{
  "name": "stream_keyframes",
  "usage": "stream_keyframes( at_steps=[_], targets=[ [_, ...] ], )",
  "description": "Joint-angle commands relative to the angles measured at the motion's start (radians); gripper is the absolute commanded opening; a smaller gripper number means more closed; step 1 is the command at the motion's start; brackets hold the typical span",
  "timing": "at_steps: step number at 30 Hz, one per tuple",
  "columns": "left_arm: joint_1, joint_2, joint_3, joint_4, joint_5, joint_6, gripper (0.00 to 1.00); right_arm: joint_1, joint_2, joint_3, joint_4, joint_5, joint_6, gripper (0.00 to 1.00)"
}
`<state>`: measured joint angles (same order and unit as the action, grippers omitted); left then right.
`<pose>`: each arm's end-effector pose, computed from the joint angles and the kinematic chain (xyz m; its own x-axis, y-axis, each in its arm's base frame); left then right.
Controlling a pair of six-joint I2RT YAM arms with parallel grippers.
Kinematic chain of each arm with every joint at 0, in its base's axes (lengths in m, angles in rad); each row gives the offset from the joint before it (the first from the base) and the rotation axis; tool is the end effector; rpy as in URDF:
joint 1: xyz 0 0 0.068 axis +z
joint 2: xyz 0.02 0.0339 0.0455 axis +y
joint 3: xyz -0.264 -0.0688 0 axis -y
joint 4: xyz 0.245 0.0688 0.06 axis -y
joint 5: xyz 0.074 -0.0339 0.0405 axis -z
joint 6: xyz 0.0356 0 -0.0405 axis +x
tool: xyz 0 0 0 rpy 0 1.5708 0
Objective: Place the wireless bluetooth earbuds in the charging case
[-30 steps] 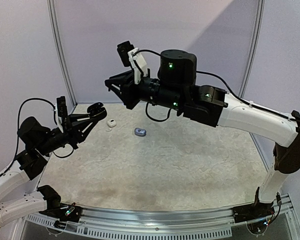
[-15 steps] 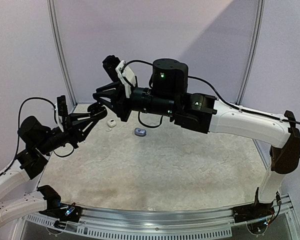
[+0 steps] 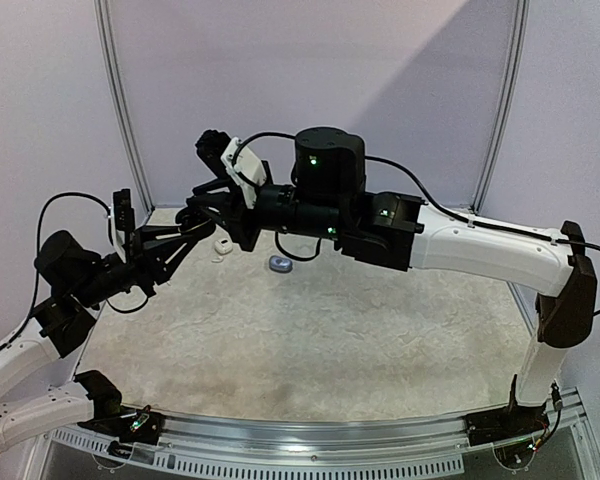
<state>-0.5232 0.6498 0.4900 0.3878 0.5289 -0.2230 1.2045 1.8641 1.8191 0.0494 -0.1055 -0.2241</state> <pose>0.1324 -0.0971 0.3172 0.0014 -0.2212 -0.9752 0.8792 0.4649 -0.1042 0.1588 0.4245 0.4156 0.2162 -0.0533 -0.9749 -0.9417 0.2523 -0.2227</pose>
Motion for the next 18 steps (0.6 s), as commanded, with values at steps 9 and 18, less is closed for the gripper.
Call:
stream_keyframes(
  at_steps=[9, 18],
  targets=[
    [0.002, 0.004, 0.023, 0.036, 0.017, -0.020, 0.00, 0.006, 0.013, -0.024, -0.049, 0.075, -0.066, 0.00],
    [0.002, 0.004, 0.022, 0.043, 0.027, -0.019, 0.00, 0.006, 0.016, -0.027, -0.070, 0.135, -0.091, 0.00]
  ],
)
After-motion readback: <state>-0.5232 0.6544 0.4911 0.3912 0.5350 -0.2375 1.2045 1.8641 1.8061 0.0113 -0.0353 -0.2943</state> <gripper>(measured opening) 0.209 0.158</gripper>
